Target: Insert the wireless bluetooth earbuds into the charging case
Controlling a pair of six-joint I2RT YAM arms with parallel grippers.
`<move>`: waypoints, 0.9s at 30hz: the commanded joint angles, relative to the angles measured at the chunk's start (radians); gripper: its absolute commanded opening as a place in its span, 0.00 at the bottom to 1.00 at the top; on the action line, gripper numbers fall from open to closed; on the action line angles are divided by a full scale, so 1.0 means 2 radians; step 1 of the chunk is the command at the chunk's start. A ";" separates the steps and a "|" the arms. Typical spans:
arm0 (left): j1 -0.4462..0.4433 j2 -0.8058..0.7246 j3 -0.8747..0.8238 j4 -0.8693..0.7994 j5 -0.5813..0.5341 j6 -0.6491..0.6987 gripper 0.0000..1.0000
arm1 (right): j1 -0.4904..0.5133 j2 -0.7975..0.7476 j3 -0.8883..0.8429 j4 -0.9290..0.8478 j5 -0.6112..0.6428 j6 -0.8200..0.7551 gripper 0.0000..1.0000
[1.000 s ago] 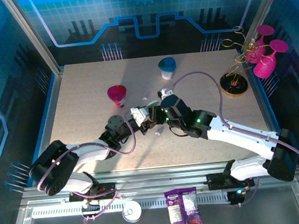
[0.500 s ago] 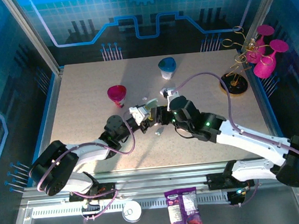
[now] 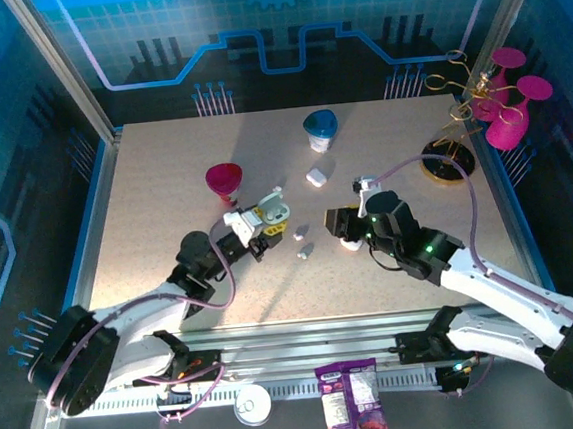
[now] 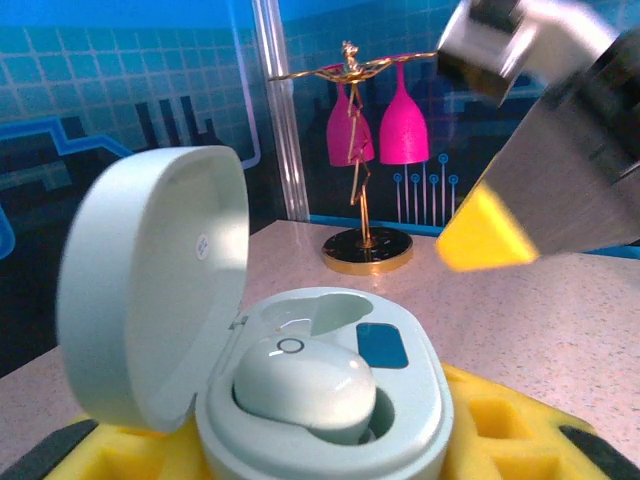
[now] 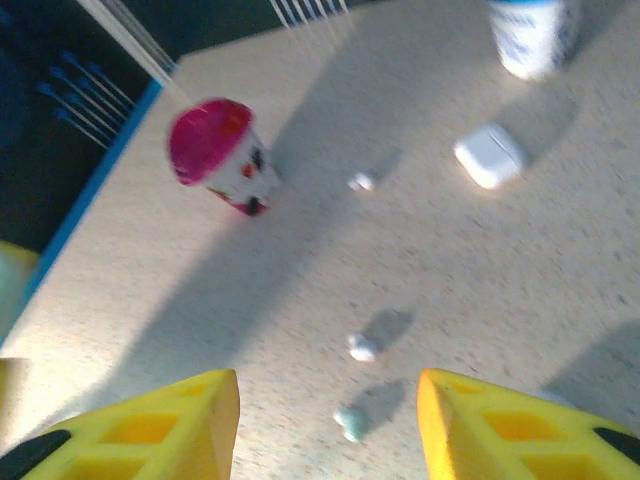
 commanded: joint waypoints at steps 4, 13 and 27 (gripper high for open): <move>0.002 -0.075 -0.003 -0.062 0.061 0.008 0.25 | -0.038 0.082 -0.024 0.041 -0.117 0.038 0.49; 0.001 -0.132 0.013 -0.114 0.099 0.006 0.25 | -0.021 0.220 0.004 0.082 -0.201 0.060 0.45; 0.002 -0.149 0.020 -0.111 0.154 -0.006 0.26 | 0.070 0.321 0.023 0.132 -0.198 0.112 0.46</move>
